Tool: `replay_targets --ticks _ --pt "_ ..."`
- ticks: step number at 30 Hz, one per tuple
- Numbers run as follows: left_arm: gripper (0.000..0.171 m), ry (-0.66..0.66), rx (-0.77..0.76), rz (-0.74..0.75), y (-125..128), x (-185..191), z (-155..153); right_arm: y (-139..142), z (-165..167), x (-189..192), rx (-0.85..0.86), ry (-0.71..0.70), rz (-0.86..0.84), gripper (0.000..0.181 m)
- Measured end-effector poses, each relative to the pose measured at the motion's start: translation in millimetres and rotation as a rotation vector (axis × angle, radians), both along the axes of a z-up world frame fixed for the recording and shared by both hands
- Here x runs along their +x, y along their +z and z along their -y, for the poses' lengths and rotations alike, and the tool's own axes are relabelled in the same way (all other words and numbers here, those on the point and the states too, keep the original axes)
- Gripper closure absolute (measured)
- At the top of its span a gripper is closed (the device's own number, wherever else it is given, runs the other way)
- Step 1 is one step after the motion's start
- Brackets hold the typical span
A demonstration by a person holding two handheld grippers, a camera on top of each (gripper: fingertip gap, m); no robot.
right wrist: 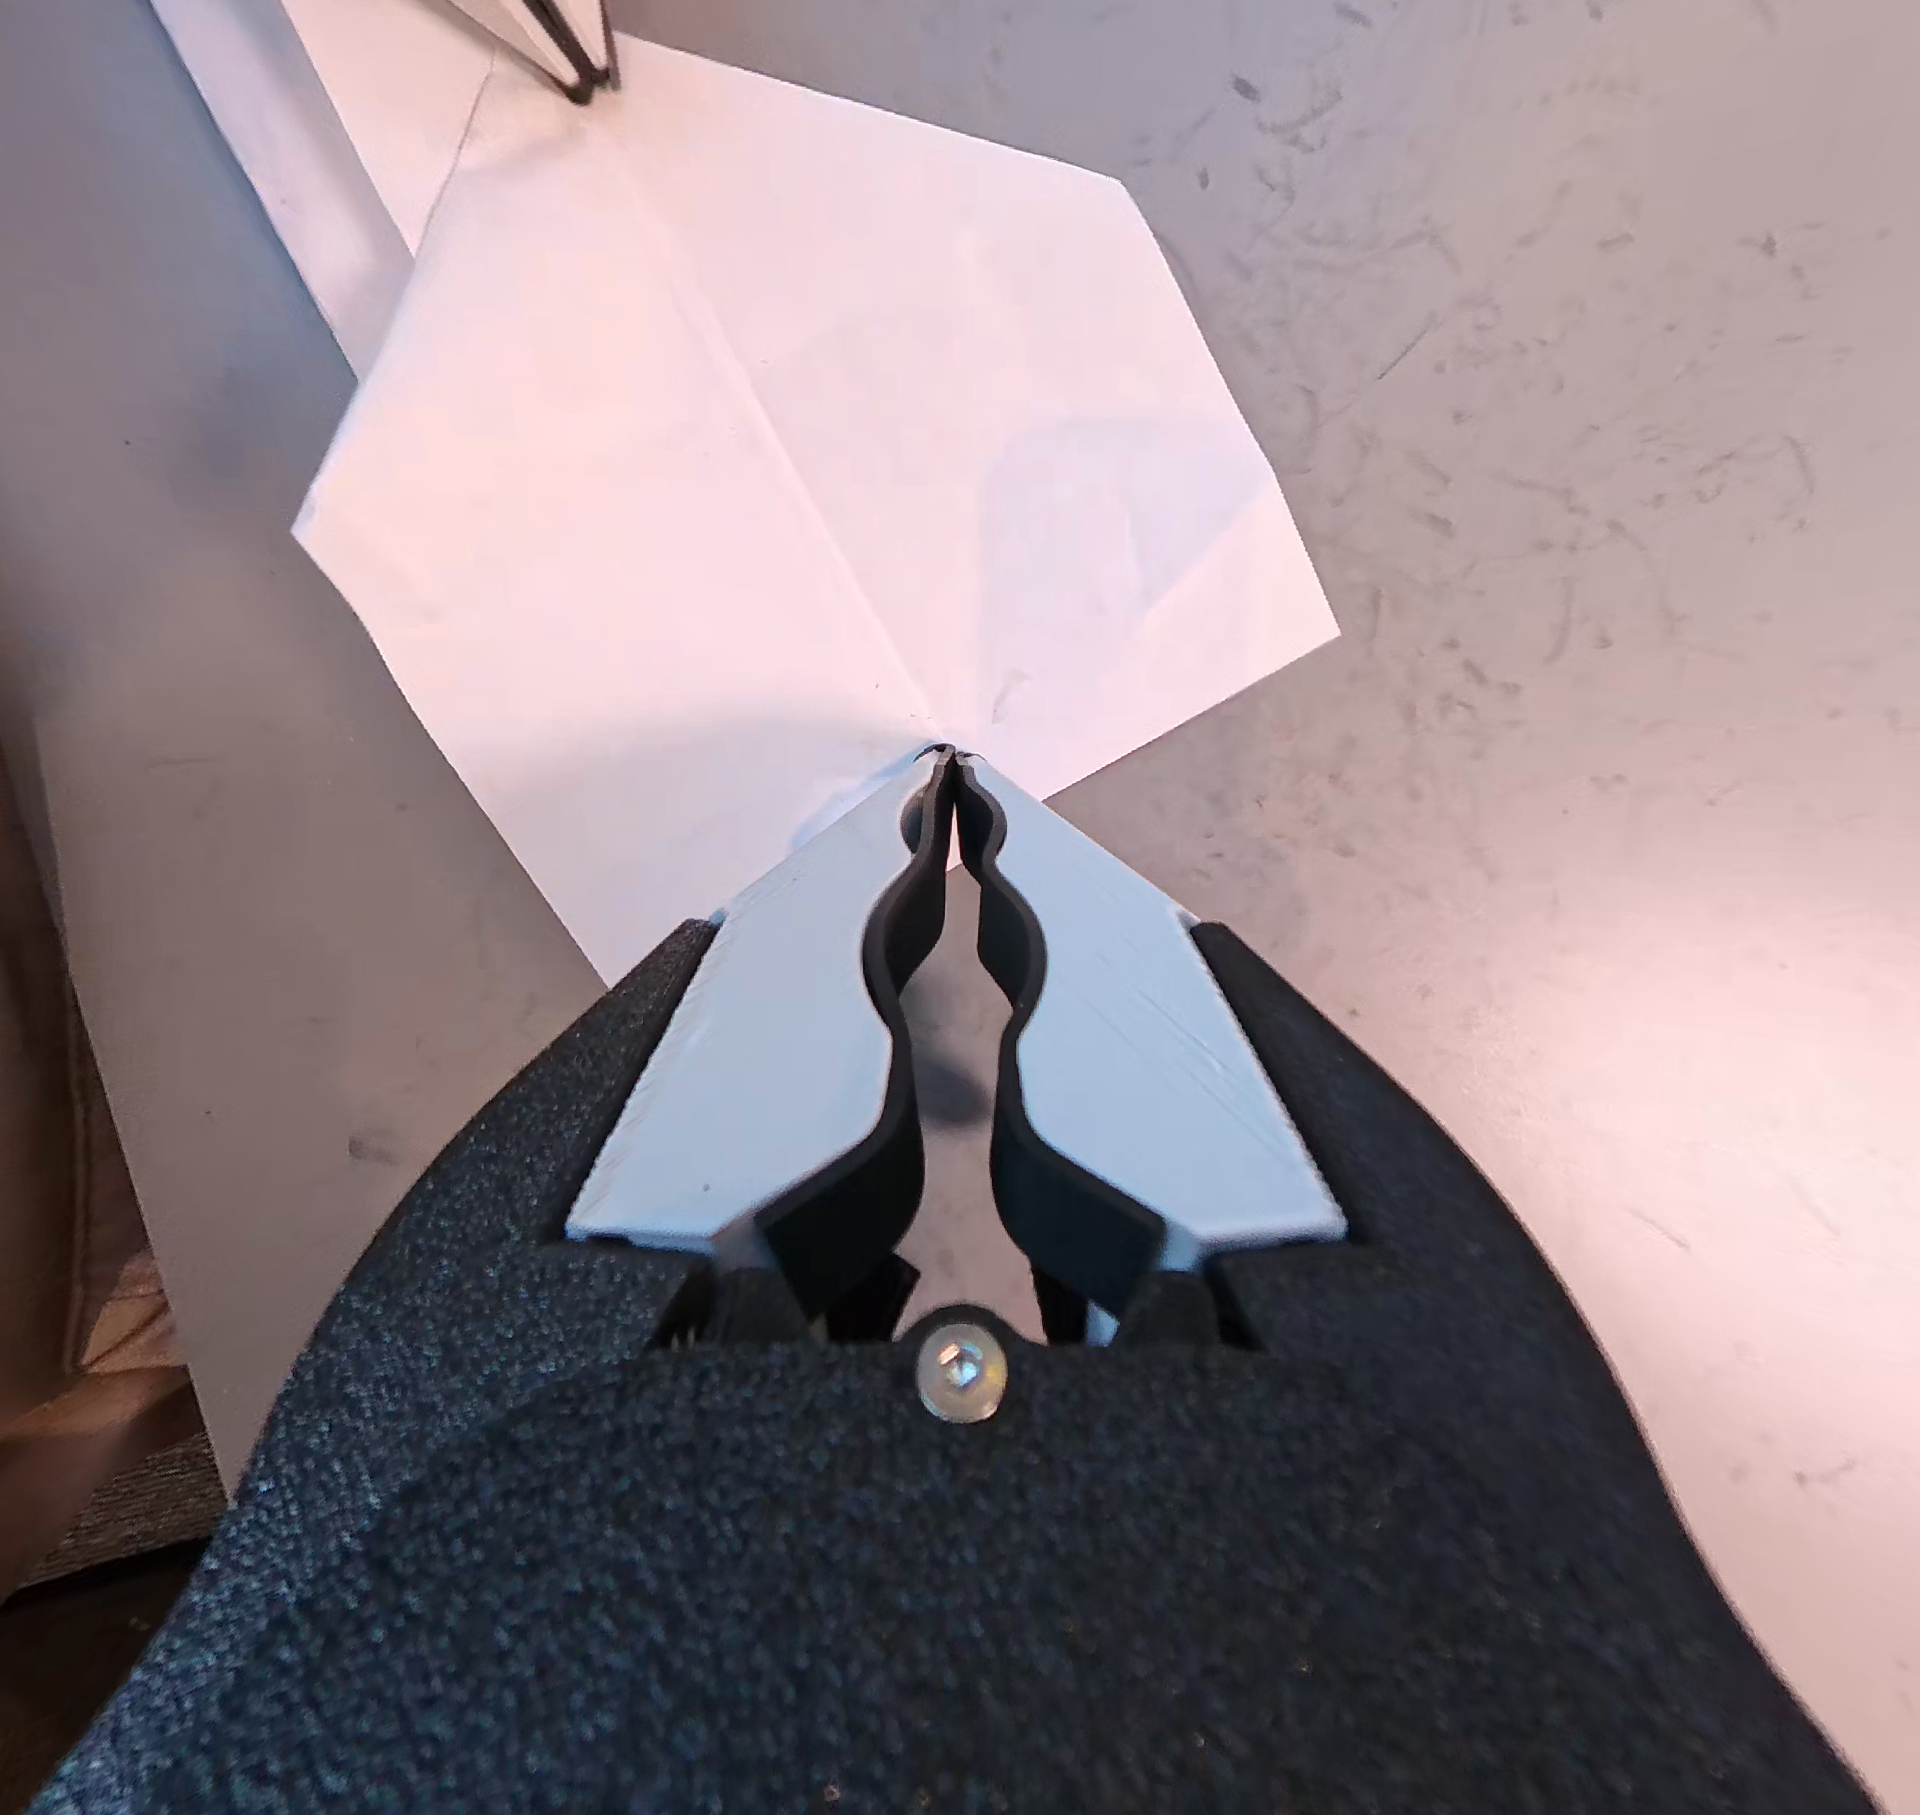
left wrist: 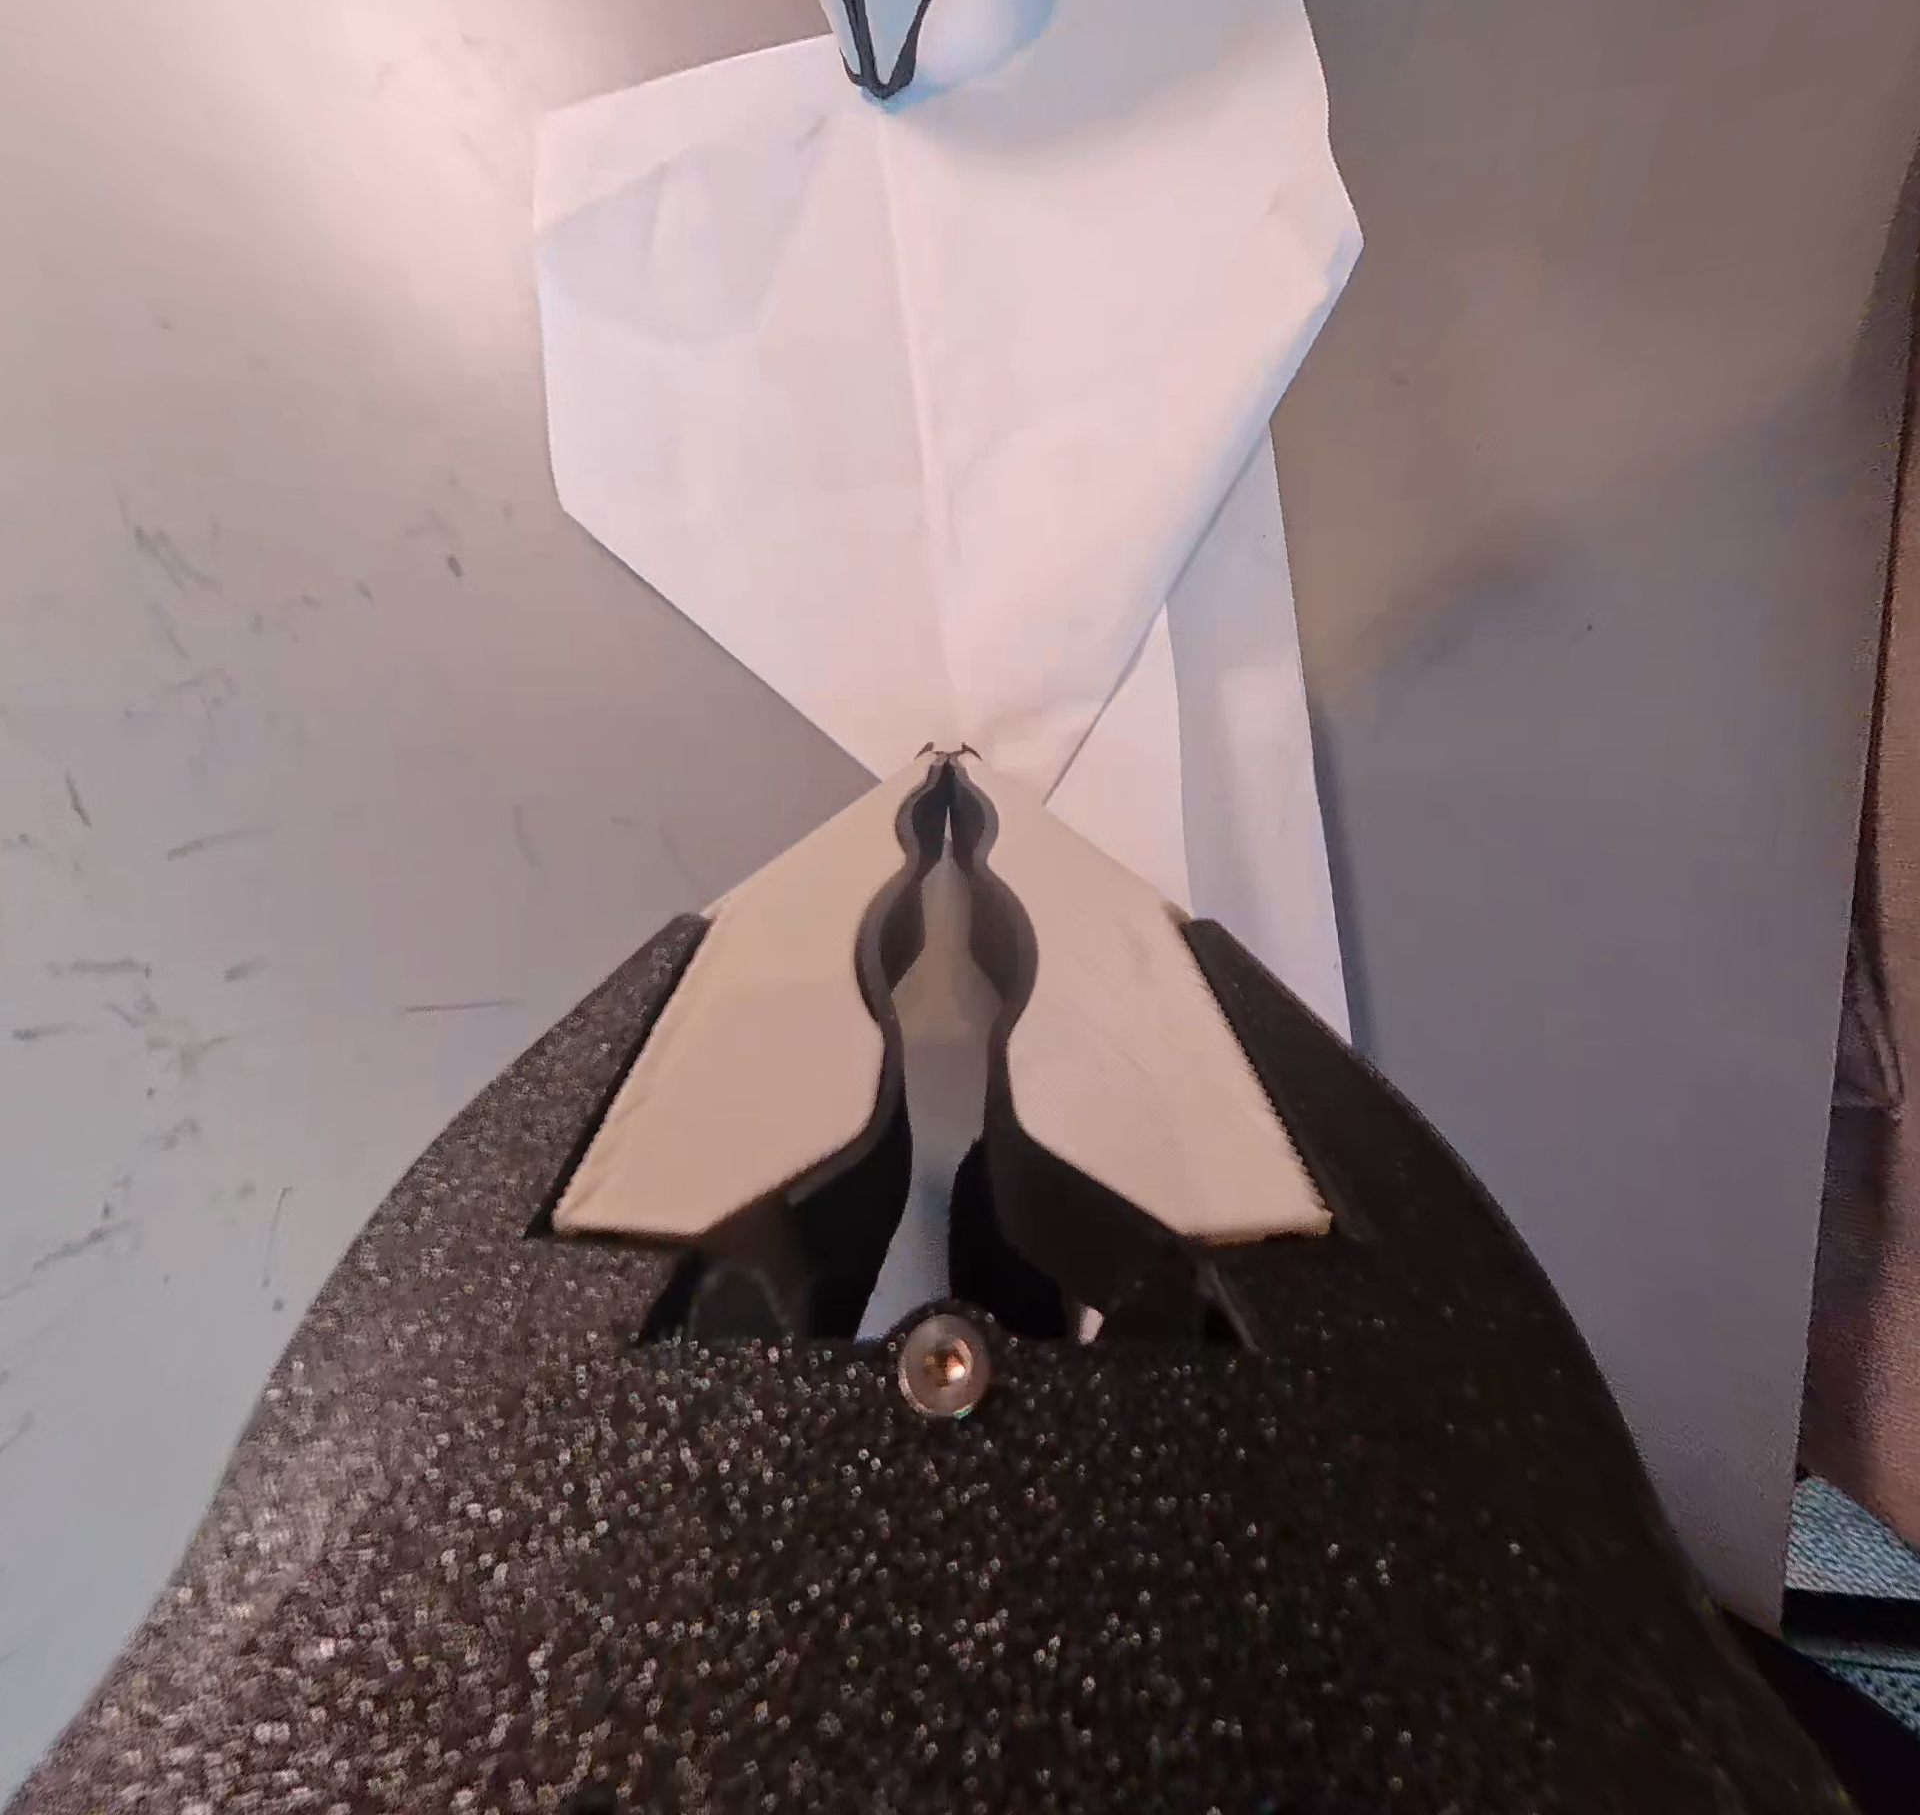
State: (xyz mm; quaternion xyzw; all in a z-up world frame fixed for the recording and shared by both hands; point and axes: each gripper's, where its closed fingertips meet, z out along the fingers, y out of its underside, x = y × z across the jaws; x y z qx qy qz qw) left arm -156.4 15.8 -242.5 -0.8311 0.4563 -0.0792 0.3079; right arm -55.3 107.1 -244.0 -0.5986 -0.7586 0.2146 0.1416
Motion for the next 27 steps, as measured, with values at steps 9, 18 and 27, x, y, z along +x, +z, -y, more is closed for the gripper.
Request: replay_targets --ticks 9,18,27 --pt "0.171 -0.031 0.182 -0.089 0.0 -3.6 21.2 0.0 3.7 -3.6 -0.003 0.015 -0.004 0.181" --pt "0.171 -0.096 0.330 -0.188 0.2 -6.9 36.7 0.2 4.8 -4.9 -0.005 0.014 -0.011 0.181" --pt "0.146 0.277 -0.254 0.355 6.5 -1.3 41.2 1.0 3.7 -2.5 -0.016 -0.049 -0.070 0.181"
